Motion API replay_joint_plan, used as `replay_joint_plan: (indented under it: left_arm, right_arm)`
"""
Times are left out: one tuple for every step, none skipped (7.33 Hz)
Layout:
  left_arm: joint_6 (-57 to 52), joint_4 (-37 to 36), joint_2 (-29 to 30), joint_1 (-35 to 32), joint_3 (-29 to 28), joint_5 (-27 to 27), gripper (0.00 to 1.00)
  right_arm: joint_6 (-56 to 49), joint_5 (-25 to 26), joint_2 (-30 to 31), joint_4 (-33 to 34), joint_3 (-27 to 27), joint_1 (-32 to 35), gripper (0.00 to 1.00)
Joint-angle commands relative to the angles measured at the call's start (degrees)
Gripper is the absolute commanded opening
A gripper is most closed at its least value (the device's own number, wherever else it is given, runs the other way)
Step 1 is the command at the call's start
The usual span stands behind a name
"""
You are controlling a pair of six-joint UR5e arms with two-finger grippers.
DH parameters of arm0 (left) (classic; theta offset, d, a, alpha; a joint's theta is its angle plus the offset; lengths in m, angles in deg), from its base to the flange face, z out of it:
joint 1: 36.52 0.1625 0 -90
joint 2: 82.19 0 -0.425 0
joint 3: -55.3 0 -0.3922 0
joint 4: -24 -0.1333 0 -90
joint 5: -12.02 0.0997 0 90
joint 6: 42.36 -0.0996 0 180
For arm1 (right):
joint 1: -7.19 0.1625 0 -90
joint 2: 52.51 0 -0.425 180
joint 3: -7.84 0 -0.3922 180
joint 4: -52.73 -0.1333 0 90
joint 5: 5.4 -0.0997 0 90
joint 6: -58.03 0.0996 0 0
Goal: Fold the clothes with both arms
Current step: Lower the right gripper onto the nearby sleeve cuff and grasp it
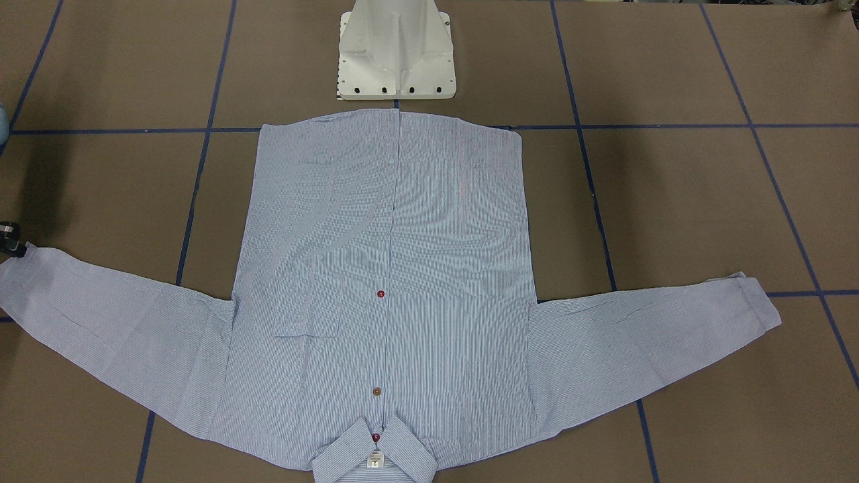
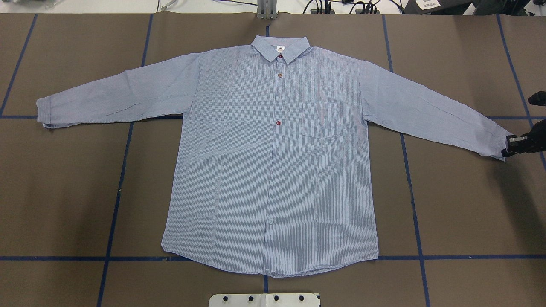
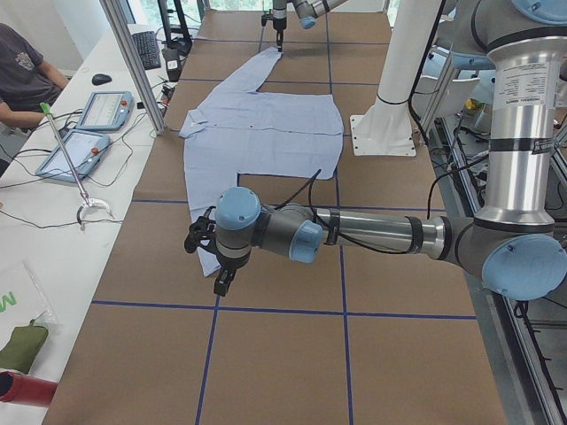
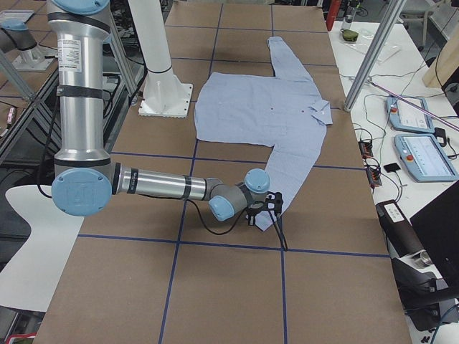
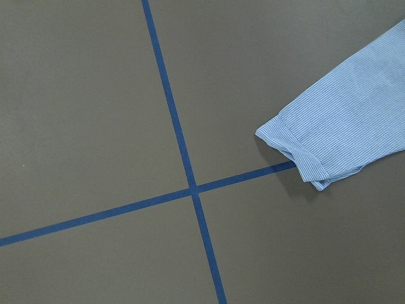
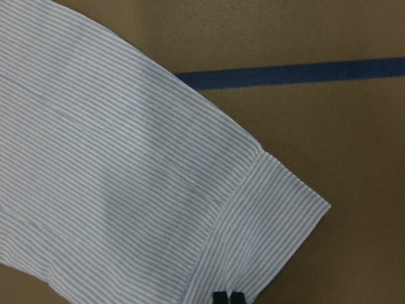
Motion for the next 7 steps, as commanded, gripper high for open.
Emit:
replay_joint_plan:
  left_arm:
    - [0.00, 0.00, 0.00, 0.00, 0.23, 0.00, 1.00]
    - [0.00, 0.00, 0.09, 0.00, 0.32, 0.00, 1.00]
    - [0.00, 0.00, 0.09, 0.00, 0.24, 0.00, 1.00]
    - [0.00, 0.00, 0.09, 0.00, 0.15, 0.00, 1.00]
    - [0.00, 0.00, 0.17, 0.00, 0.06, 0.00, 1.00]
    - [0.00, 0.00, 0.17, 0.00, -0.03, 0.00, 1.00]
    - [0.00, 0.00, 0.17, 0.00, -0.11, 0.00, 1.00]
  right_arm:
    - [0.00, -0.17, -0.11, 0.16, 0.57, 0.19, 0.00]
    - [-0.09, -0.70, -0.02, 0.33, 2.49, 1.14, 0.00]
    - [-0.09, -0.79, 0.59, 0.33, 6.25, 2.20, 0.00]
    - [-0.09, -0.79, 0.68, 1.64, 9.77, 2.38, 0.00]
    - [-0.09, -0.79, -0.10, 6.44, 13.90, 2.12, 0.00]
    - [-0.09, -0.62, -2.46, 13.18, 19.33, 1.25, 0.00]
    - [0.00, -0.44, -8.75, 22.47, 23.04, 0.55, 0.00]
